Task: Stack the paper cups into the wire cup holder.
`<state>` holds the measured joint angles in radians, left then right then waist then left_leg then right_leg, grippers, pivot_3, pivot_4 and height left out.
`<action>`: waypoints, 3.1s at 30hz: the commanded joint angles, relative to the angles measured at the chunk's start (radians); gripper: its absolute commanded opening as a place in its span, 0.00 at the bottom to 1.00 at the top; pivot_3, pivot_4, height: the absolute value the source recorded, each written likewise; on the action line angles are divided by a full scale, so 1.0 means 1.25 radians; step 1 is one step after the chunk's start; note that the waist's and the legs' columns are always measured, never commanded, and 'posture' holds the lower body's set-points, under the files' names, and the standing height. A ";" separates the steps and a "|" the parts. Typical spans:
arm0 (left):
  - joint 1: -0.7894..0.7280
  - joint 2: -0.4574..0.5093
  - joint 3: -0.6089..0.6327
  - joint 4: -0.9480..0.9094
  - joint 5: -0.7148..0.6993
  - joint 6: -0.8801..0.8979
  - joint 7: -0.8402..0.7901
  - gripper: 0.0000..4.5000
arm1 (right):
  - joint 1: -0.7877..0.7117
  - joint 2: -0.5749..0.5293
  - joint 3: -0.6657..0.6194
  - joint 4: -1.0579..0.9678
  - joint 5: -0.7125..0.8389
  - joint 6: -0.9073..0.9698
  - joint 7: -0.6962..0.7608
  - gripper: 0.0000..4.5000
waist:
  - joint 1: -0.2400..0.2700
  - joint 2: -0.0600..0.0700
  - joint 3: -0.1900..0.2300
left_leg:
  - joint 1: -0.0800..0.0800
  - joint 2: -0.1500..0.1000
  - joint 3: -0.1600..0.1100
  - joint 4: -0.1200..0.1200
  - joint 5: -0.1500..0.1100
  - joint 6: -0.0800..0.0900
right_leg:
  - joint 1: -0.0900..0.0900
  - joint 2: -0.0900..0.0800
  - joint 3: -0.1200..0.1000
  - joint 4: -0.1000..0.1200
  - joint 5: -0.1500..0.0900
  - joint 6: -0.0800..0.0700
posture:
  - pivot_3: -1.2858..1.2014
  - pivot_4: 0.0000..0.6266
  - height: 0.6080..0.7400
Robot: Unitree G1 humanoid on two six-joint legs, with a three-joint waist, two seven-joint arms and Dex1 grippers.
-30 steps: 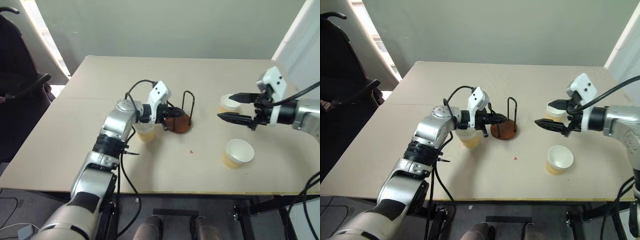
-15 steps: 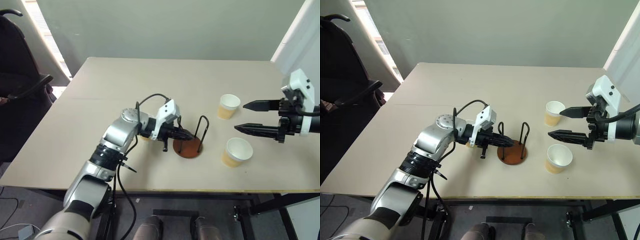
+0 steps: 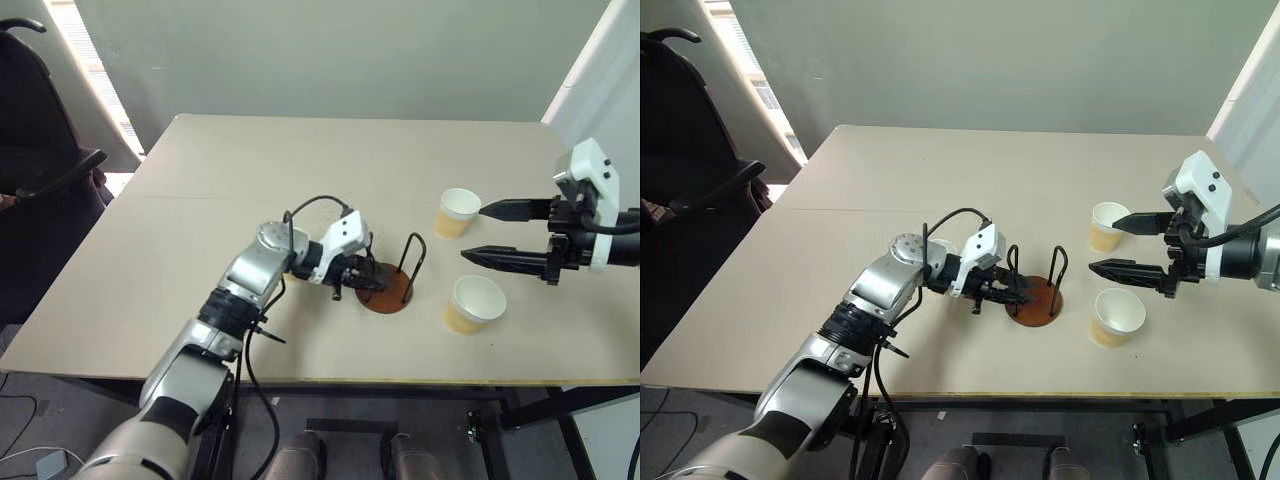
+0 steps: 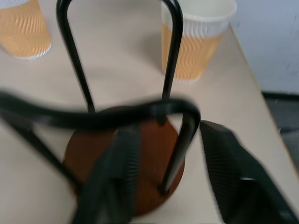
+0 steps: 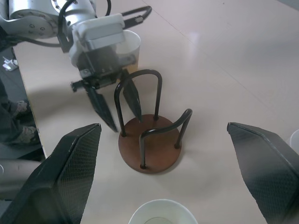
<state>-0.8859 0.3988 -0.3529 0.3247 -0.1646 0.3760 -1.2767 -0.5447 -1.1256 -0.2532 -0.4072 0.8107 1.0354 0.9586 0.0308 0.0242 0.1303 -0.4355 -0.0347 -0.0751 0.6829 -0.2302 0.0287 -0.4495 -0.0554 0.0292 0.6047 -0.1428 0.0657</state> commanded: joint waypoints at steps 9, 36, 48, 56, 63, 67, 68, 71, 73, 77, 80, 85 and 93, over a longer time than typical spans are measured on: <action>-0.005 0.085 0.034 -0.115 0.007 -0.034 -0.017 0.86 | -0.043 0.001 0.033 0.026 -0.026 -0.048 -0.001 1.00 | 0.001 0.000 0.000 | -0.001 -0.001 0.000 0.000 -0.001 -0.001 | 0.000 -0.001 0.000 -0.002 0.000 0.000 | 0.52 0.24 1.00; 0.124 0.301 0.398 -0.303 -0.269 0.231 0.079 0.86 | -0.464 0.213 0.507 0.820 -0.686 -0.653 0.175 1.00 | -0.014 0.000 0.000 | 0.000 0.000 -0.001 -0.001 -0.002 -0.002 | -0.003 -0.001 -0.002 0.001 0.000 -0.008 | 0.52 0.24 1.00; 0.149 0.331 0.415 -0.303 -0.306 0.225 0.090 0.86 | -0.617 0.338 0.521 1.183 -0.845 -0.829 0.138 1.00 | -0.015 0.000 0.000 | 0.000 0.001 -0.003 -0.004 -0.004 -0.004 | -0.005 0.000 -0.003 0.004 0.000 -0.012 | 0.52 0.24 1.00; 0.155 0.351 0.400 -0.294 -0.315 0.196 0.052 0.87 | -0.642 0.373 0.509 1.256 -0.882 -0.864 0.140 0.81 | -0.014 0.000 0.000 | 0.000 0.001 -0.003 -0.004 -0.004 -0.008 | -0.005 0.000 -0.003 0.004 -0.001 -0.013 | 0.52 0.24 1.00; 0.148 0.350 0.396 -0.284 -0.323 0.184 0.025 0.87 | -0.644 0.381 0.498 1.266 -0.889 -0.867 0.142 0.26 | -0.014 0.000 0.000 | 0.000 0.001 -0.003 -0.005 -0.005 -0.009 | -0.006 0.000 -0.003 0.004 -0.001 -0.013 | 0.52 0.24 1.00; 0.143 0.350 0.391 -0.275 -0.321 0.179 0.018 0.87 | -0.645 0.374 0.488 1.255 -0.884 -0.863 0.152 0.01 | -0.014 0.000 0.000 | 0.000 0.001 -0.003 -0.006 -0.005 -0.009 | -0.006 0.000 -0.003 0.004 -0.001 -0.014 | 0.52 0.24 1.00; 0.141 0.350 0.389 -0.270 -0.319 0.176 0.015 0.87 | -0.647 0.367 0.483 1.246 -0.881 -0.863 0.159 0.01 | -0.014 0.000 0.000 | 0.000 0.001 -0.003 -0.006 -0.005 -0.009 | -0.006 0.000 -0.003 0.004 -0.001 -0.014 | 0.52 0.24 1.00; 0.134 0.353 0.380 -0.254 -0.313 0.168 0.010 0.87 | -0.647 0.337 0.470 1.196 -0.874 -0.864 0.198 0.01 | -0.014 0.001 0.000 | 0.000 0.001 -0.003 -0.006 -0.005 -0.009 | -0.006 0.000 -0.003 0.004 -0.001 -0.014 | 0.52 0.24 1.00; 0.124 0.355 0.373 -0.242 -0.312 0.171 0.006 0.87 | -0.636 0.311 0.462 1.138 -0.866 -0.860 0.240 0.01 | -0.013 0.001 0.000 | 0.000 0.001 -0.004 -0.006 -0.004 -0.010 | -0.006 0.000 -0.003 0.004 -0.001 -0.014 | 0.52 0.24 1.00; 0.107 0.361 0.358 -0.225 -0.312 0.172 -0.014 0.87 | -0.584 0.256 0.437 0.918 -0.824 -0.801 0.344 0.01 | -0.015 0.000 0.000 | 0.000 0.001 -0.004 -0.008 -0.004 -0.011 | -0.007 0.000 -0.003 0.004 -0.002 -0.014 | 0.52 0.24 1.00; 0.082 0.363 0.336 -0.199 -0.304 0.160 -0.046 0.87 | -0.547 0.208 0.406 0.653 -0.757 -0.681 0.442 0.01 | -0.017 0.001 0.000 | 0.000 0.002 -0.004 -0.009 -0.004 -0.012 | -0.006 0.000 -0.003 0.003 -0.002 -0.015 | 0.52 0.24 1.00; 0.032 0.352 0.310 -0.155 -0.302 0.141 -0.100 0.87 | -0.518 0.162 0.385 0.361 -0.661 -0.495 0.521 0.01 | -0.018 0.000 0.000 | 0.000 0.002 -0.004 -0.011 -0.002 -0.013 | -0.007 0.001 -0.004 0.003 -0.004 -0.018 | 0.52 0.24 1.00; -0.028 0.306 0.291 -0.096 -0.290 0.095 -0.139 0.87 | -0.537 0.157 0.400 0.173 -0.567 -0.342 0.524 0.01 | -0.018 0.000 0.000 | 0.000 0.002 -0.004 -0.010 0.001 -0.011 | -0.007 0.000 -0.004 0.004 -0.007 -0.023 | 0.52 0.24 1.00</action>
<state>-0.8982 0.7830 0.0115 0.1978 -0.5366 0.5174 -1.4402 -1.1889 -0.9218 0.2627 -0.1411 0.0757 0.5824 1.6092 0.0080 0.0246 0.1302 -0.4349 -0.0323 -0.0800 0.6699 -0.2286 0.0147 -0.4581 -0.0549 0.0244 0.6102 -0.1514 0.0370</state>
